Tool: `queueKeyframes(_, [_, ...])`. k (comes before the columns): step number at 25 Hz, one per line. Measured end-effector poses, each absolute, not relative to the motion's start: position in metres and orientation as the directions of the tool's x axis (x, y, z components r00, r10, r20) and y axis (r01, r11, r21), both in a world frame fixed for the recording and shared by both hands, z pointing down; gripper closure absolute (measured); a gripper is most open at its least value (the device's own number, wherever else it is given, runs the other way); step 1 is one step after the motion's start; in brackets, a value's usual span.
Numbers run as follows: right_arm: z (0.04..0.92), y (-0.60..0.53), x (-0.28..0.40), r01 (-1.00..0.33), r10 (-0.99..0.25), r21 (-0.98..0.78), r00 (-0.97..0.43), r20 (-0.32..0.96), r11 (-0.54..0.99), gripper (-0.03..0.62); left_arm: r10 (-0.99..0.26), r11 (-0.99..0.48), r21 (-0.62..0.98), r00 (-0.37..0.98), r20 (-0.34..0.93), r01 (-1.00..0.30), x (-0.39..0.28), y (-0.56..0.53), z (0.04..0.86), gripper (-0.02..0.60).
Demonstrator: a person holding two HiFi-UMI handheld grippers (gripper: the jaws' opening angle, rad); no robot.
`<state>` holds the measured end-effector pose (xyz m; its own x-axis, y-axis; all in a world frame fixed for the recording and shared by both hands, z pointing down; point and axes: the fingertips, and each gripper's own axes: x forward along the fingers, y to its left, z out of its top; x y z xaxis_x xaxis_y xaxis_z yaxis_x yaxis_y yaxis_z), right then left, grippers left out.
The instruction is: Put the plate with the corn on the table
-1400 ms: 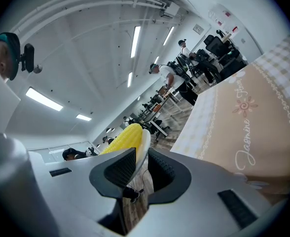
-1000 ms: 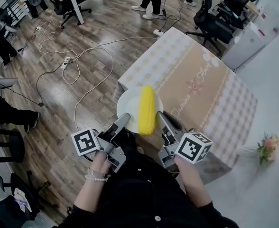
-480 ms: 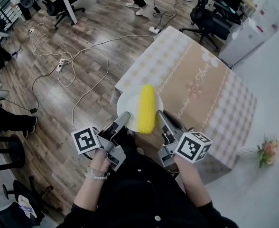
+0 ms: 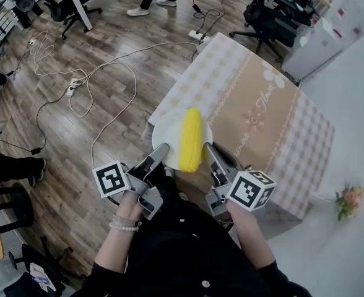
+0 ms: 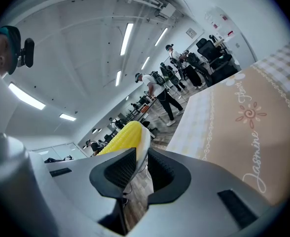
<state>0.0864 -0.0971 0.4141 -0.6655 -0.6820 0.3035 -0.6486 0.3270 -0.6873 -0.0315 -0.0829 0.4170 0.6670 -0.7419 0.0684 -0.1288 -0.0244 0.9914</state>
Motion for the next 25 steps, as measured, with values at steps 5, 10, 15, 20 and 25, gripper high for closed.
queueKeyframes(5, [0.415, -0.116, 0.081, -0.668, -0.696, -0.677, -0.644, 0.318, 0.309, 0.493, -0.721, -0.033, 0.991, 0.690, 0.065, -0.129, -0.037, -0.105, 0.418, 0.541])
queueKeyframes(10, [0.415, -0.135, 0.072, -0.679, -0.710, -0.673, -0.625, 0.323, 0.292, 0.493, -0.707, -0.040, 0.990, 0.704, 0.067, -0.134, -0.046, -0.127, 0.417, 0.541])
queueKeyframes(15, [0.420, -0.153, 0.063, -0.690, -0.714, -0.666, -0.615, 0.334, 0.283, 0.493, -0.698, -0.037, 0.989, 0.712, 0.078, -0.145, -0.055, -0.146, 0.423, 0.543])
queueKeyframes(20, [0.423, -0.166, 0.054, -0.702, -0.719, -0.660, -0.602, 0.348, 0.268, 0.494, -0.683, -0.028, 0.987, 0.724, 0.098, -0.160, -0.064, -0.161, 0.427, 0.545])
queueKeyframes(25, [0.433, -0.180, 0.051, -0.716, -0.724, -0.653, -0.585, 0.366, 0.248, 0.496, -0.662, -0.027, 0.983, 0.740, 0.119, -0.182, -0.067, -0.178, 0.438, 0.546])
